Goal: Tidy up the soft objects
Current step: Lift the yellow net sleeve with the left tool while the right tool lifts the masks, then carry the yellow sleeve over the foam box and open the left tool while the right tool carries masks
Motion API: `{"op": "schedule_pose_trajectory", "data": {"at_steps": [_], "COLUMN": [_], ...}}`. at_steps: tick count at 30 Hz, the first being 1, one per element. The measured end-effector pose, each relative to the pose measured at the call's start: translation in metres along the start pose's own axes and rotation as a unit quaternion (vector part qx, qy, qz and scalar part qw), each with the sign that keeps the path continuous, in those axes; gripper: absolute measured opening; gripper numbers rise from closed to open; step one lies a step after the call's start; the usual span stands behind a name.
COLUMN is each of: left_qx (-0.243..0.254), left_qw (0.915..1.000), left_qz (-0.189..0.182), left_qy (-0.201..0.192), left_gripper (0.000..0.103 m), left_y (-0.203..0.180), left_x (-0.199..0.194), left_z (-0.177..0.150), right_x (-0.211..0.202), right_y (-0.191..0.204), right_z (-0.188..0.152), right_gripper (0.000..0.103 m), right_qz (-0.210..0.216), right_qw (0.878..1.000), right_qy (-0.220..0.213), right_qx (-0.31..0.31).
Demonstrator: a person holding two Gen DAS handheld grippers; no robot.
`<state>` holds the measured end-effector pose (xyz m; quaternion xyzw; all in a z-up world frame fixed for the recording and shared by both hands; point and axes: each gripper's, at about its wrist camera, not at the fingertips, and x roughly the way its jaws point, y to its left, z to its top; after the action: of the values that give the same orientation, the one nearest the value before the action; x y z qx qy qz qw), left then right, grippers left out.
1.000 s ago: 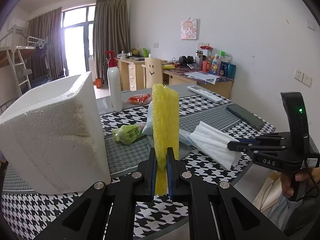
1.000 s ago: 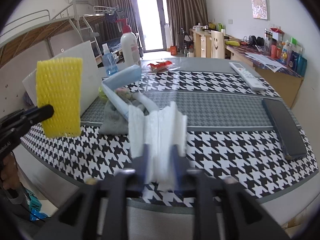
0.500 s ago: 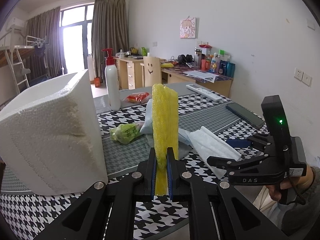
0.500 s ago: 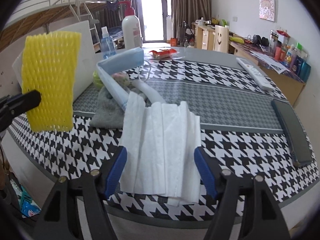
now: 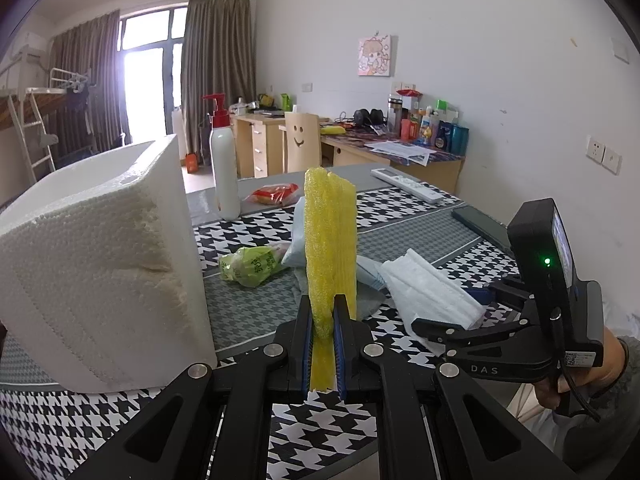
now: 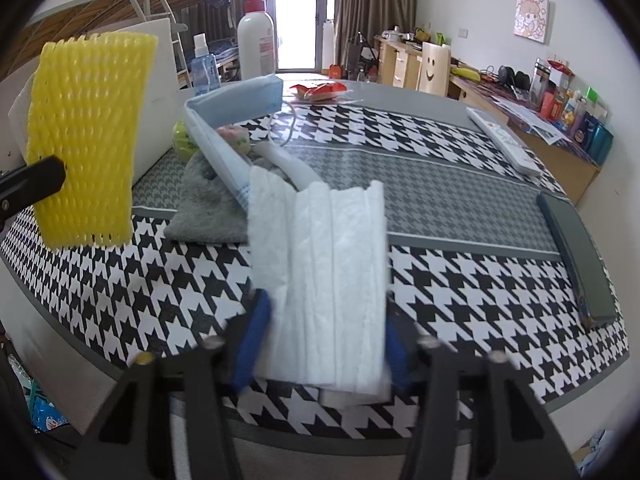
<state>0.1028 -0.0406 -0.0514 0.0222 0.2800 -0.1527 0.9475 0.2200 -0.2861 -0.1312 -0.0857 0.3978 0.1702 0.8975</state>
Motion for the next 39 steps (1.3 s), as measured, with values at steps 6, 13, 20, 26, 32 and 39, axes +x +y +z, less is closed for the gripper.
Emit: {"op": "schedule_pose_trajectory", "data": {"at_steps": [6, 13, 20, 26, 32, 39], "left_qx": [0.008, 0.014, 0.012, 0.01, 0.01, 0.014], "left_qw": [0.9999, 0.9997, 0.9997, 0.9995, 0.9989, 0.9974], "left_qz": [-0.01, -0.011, -0.003, 0.004, 0.013, 0.027], "left_qy": [-0.007, -0.014, -0.021, -0.03, -0.043, -0.066], "left_gripper": [0.01, 0.01, 0.01, 0.01, 0.01, 0.01], "left_y": [0.0, 0.001, 0.002, 0.005, 0.007, 0.012], "left_x": [-0.006, -0.013, -0.019, -0.026, -0.034, -0.045], "left_z": [0.002, 0.006, 0.014, 0.023, 0.037, 0.05], "right_x": [-0.004, -0.017, -0.049, -0.068, -0.082, -0.095], "right_y": [-0.003, -0.016, -0.02, -0.014, -0.004, -0.001], "right_z": [-0.002, -0.004, 0.005, 0.02, 0.034, 0.048], "right_gripper": [0.025, 0.01, 0.01, 0.01, 0.01, 0.01], "right_qz": [-0.008, 0.008, 0.02, 0.028, 0.035, 0.048], "right_qw": [1.0, 0.999, 0.996, 0.994, 0.991, 0.987], "right_qy": [0.002, -0.017, -0.067, -0.095, -0.124, -0.147], "right_qx": [0.015, 0.045, 0.054, 0.051, 0.037, 0.035]}}
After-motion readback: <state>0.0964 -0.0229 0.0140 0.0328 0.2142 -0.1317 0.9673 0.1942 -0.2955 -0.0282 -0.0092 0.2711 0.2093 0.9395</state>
